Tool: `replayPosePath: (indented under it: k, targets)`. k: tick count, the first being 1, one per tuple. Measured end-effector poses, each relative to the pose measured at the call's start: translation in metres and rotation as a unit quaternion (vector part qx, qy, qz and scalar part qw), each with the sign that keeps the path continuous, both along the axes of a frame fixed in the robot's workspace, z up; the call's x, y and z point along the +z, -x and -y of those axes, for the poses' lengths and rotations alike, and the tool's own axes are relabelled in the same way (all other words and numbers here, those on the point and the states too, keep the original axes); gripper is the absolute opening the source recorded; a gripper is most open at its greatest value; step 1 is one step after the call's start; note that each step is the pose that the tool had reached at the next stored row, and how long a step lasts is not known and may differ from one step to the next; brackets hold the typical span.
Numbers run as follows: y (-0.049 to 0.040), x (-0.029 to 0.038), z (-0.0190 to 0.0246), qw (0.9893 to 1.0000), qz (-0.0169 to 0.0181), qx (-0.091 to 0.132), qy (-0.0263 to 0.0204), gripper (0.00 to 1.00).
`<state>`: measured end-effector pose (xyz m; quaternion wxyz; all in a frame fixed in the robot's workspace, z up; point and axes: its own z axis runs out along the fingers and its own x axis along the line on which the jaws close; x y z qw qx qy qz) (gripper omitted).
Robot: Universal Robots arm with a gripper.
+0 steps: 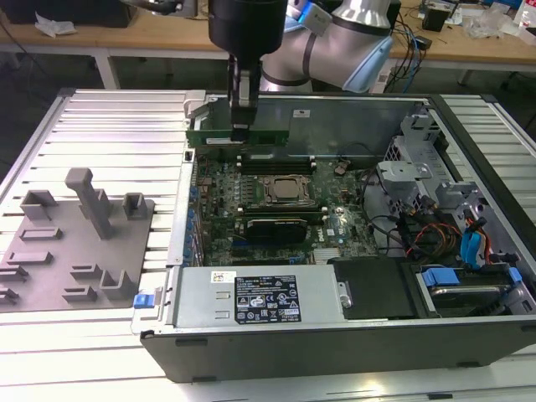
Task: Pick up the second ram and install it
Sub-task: 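Pick up the second ram and move it above second insertion slot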
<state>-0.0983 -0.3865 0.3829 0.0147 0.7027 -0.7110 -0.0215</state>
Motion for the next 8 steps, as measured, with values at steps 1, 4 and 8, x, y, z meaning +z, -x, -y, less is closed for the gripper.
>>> replayPosePath:
  k: [1, 4, 8]
  targets:
    - [-0.0047, -0.0011, -0.0004, 1.0, 0.0, 0.0, 0.0, 0.13]
    - [-0.0126, -0.0033, -0.0009, 1.0, -0.0001, 0.0, 0.0, 0.13]
    - [-0.0247, -0.0068, -0.0015, 1.0, -0.0002, 0.0, 0.0, 0.13]
